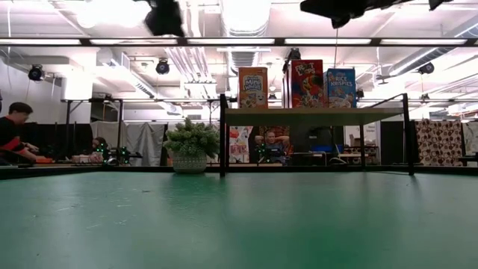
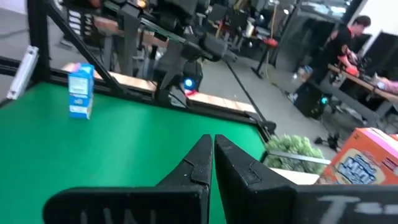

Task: Stack cereal on shelf
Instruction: Put the blue cereal box on the shelf aligned with the other blue cereal box

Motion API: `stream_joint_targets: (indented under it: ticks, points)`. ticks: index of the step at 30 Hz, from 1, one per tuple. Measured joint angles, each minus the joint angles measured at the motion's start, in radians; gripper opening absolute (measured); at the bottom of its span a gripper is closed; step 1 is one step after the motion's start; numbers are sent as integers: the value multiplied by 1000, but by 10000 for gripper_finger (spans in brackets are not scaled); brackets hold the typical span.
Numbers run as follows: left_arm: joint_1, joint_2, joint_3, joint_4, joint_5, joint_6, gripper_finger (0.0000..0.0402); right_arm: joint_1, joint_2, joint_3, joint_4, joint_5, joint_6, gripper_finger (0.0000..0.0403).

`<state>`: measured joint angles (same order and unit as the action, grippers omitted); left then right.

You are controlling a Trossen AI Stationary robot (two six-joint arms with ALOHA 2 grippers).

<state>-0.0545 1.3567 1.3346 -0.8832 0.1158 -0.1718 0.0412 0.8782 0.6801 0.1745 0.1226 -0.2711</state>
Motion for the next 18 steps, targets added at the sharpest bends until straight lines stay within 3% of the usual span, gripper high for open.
stream_joint_targets:
  ticks: [8, 14, 18]
  points:
    - [-178, -1, 18, -322, 0, -332, 256, 40, 0, -59, 96, 0, 0, 9]
    - [-362, -1, -32, -356, -3, -549, 259, 49, 13, -59, 109, 0, 1, 9]
    - [-472, 3, -59, -371, -68, -676, 274, 49, 13, -60, 108, 0, 1, 9]
